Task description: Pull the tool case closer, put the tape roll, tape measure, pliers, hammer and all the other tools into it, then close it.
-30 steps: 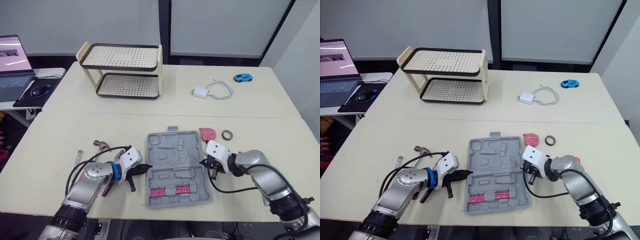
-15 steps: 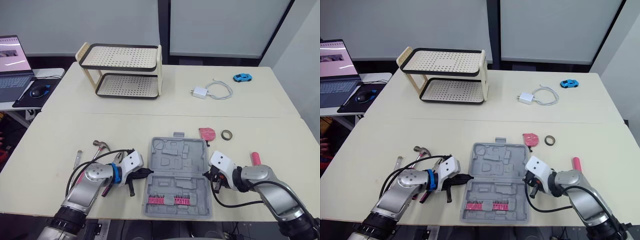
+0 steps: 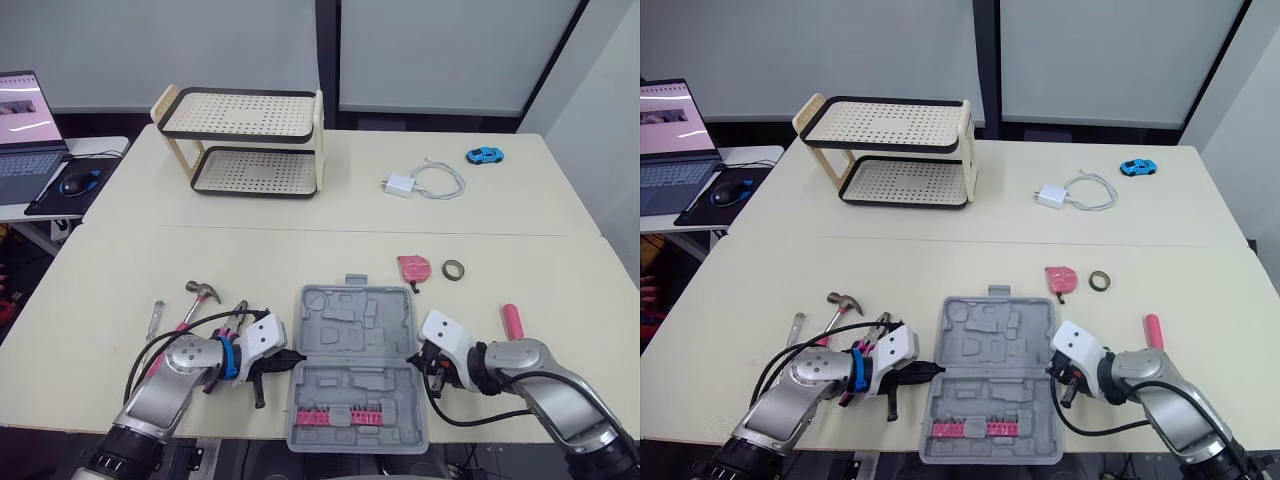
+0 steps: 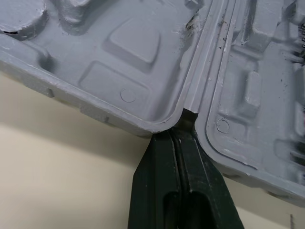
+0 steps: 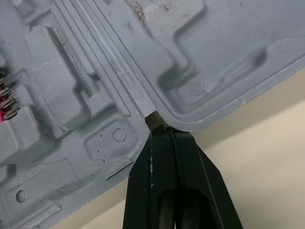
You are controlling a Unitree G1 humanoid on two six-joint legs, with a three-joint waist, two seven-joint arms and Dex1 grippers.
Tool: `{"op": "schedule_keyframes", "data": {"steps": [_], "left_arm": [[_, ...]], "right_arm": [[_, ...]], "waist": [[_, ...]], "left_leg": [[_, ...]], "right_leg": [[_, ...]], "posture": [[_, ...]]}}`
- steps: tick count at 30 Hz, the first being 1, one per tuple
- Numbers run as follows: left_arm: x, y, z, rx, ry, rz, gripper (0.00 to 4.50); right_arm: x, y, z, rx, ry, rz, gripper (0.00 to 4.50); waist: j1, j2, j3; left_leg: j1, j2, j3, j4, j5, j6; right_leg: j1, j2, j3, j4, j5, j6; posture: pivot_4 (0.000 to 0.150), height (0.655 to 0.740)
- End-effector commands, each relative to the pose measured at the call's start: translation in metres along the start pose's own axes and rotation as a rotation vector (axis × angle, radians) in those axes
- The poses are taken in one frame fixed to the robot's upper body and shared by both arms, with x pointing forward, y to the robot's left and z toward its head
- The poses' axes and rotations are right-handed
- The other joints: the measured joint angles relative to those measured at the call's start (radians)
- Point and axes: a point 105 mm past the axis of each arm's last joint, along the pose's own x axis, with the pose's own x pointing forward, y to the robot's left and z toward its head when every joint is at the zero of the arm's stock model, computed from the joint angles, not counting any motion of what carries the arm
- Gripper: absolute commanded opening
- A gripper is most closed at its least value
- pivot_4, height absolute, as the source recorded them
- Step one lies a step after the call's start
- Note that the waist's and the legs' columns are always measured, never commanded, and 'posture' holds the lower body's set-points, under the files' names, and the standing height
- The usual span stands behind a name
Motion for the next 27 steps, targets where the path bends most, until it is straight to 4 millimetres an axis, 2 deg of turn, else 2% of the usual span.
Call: {"op": "schedule_keyframes", "data": {"steps": [1,14,27], "left_arm": [[0.006,-0.017,0.003,0.001,-0.017,-0.08,0.0],[0.003,-0.021,-0.003,-0.009,0.002,-0.08,0.0],[0.003,-0.028,-0.009,-0.024,0.013,-0.1,0.0]], "right_arm": [[0.001,0.016,0.01,-0.031,-0.04,0.07,0.02],[0.0,0.028,0.003,-0.024,-0.007,0.128,0.02],[-0.001,0.026,0.0,-0.03,0.009,0.124,0.02]], "waist": [[0.0,0.0,0.0],[0.0,0.0,0.0],[0.0,0.0,0.0]], "left_leg": [[0.0,0.0,0.0,0.0,0.0,0.0],[0.0,0.0,0.0,0.0,0.0,0.0],[0.0,0.0,0.0,0.0,0.0,0.0]], "right_leg": [[0.0,0.0,0.0,0.0,0.0,0.0],[0.0,0.0,0.0,0.0,0.0,0.0],[0.0,0.0,0.0,0.0,0.0,0.0]], "posture": [[0.15,0.735],[0.15,0.735],[0.15,0.735]]}}
